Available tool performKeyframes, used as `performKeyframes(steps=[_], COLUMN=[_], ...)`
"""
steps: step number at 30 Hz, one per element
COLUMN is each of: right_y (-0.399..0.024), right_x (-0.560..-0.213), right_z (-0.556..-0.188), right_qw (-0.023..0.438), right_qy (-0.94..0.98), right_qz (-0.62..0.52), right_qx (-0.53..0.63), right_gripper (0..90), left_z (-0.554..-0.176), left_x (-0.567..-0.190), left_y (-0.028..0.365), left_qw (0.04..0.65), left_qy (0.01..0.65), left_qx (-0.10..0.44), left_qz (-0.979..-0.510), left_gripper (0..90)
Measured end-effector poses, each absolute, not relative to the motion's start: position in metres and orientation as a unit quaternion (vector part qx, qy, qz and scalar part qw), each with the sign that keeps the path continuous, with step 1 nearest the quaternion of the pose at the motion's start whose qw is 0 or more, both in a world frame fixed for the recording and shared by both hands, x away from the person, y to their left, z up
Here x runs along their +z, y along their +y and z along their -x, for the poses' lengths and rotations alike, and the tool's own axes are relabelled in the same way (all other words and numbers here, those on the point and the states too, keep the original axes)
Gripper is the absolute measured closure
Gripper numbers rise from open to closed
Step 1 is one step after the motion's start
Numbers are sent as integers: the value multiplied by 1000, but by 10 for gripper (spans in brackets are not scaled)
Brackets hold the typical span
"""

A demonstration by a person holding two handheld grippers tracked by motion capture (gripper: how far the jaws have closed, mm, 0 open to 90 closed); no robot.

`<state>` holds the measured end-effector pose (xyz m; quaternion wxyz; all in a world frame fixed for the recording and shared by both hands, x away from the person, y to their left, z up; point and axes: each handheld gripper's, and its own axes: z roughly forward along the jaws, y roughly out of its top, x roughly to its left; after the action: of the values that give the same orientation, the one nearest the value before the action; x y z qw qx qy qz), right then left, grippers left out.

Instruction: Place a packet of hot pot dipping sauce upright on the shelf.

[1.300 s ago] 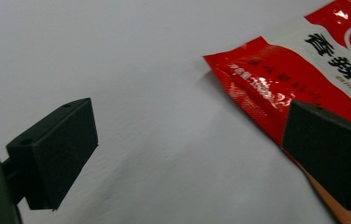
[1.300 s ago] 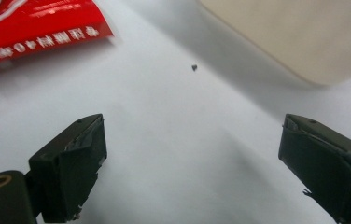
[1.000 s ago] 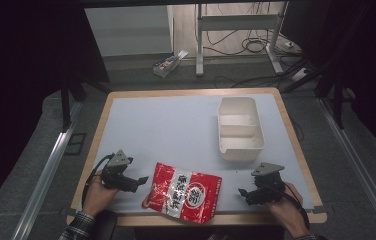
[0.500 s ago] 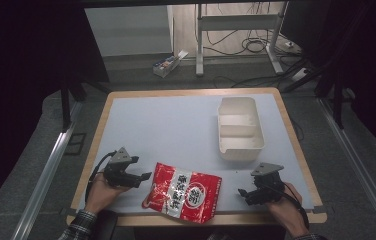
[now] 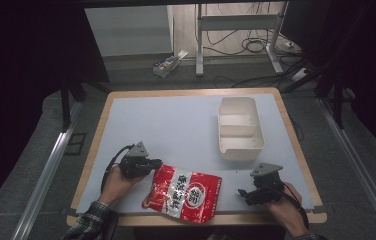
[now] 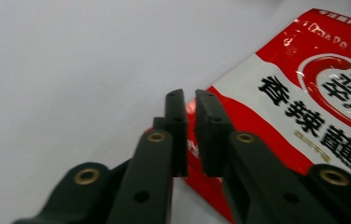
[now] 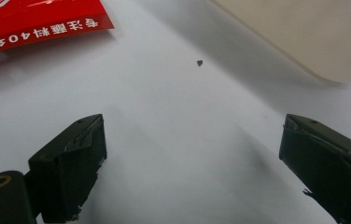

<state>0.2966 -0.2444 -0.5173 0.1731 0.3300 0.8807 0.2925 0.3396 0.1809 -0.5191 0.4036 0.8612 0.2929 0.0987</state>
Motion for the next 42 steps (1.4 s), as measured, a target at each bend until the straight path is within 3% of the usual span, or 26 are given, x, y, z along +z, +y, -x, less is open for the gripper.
performKeyframes(steps=[11,25,31,36,42], right_y=[-243,-242,-242,-242,-242], right_x=[-519,-519,-519,-520,-520], right_z=[-296,-295,-295,-296,-296], right_qw=[171,169,169,165,166], right_qy=[887,890,891,891,891], right_qz=[-322,-318,-317,-318,-317], right_qx=[282,278,278,279,279], right_gripper=[85,92,94,93,94], left_z=[-380,-362,-360,-373,-369], left_x=[-533,-535,-528,-536,-535], left_y=[157,173,184,184,184], left_qw=[353,348,344,349,347], left_qy=[288,292,314,310,299], left_qx=[96,70,116,78,69], left_qz=[-885,-888,-877,-881,-886], left_gripper=[887,892,888,888,894])
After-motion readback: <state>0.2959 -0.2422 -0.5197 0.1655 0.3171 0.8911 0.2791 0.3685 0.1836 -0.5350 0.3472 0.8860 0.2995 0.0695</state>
